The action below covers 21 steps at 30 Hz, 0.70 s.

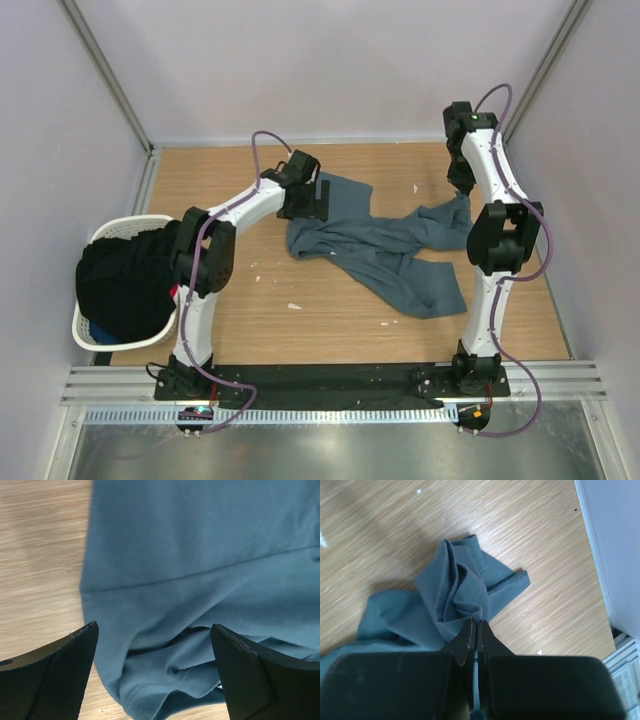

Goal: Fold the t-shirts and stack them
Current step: Flatten the tshirt out

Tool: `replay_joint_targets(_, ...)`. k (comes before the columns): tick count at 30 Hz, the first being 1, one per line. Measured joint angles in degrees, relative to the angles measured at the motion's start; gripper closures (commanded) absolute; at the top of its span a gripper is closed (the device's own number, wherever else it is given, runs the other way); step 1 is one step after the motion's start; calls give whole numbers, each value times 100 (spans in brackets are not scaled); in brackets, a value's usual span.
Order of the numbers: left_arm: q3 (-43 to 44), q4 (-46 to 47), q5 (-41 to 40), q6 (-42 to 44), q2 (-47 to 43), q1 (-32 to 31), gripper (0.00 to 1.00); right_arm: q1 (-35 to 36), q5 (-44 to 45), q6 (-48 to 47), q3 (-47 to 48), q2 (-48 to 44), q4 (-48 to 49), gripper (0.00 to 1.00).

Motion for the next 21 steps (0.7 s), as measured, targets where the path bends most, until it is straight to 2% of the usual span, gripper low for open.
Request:
replay_joint_targets(4, 20, -166, 61, 352, 37, -116, 12, -321, -127, -24, -247, 9, 238, 99)
replay_joint_targets(8, 20, -348, 81, 592, 37, -225, 29, -535, -188, -52, -457, 9, 459, 99)
replay_joint_targets(13, -195, -557, 175, 595, 35, -350, 38, -573, -240, -98, -811, 9, 686, 99)
replay_joint_targets(16, -466, -688, 203, 459, 35, -382, 48, -599, -299, -155, -1008, 9, 769, 99)
replay_joint_targets(20, -549, -848, 72, 153, 24, -372, 82, -667, -341, -199, -1143, 9, 848, 99)
replay_joint_targets(21, -553, -887, 35, 107, 24, -372, 98, -678, -345, -205, -1145, 9, 852, 99)
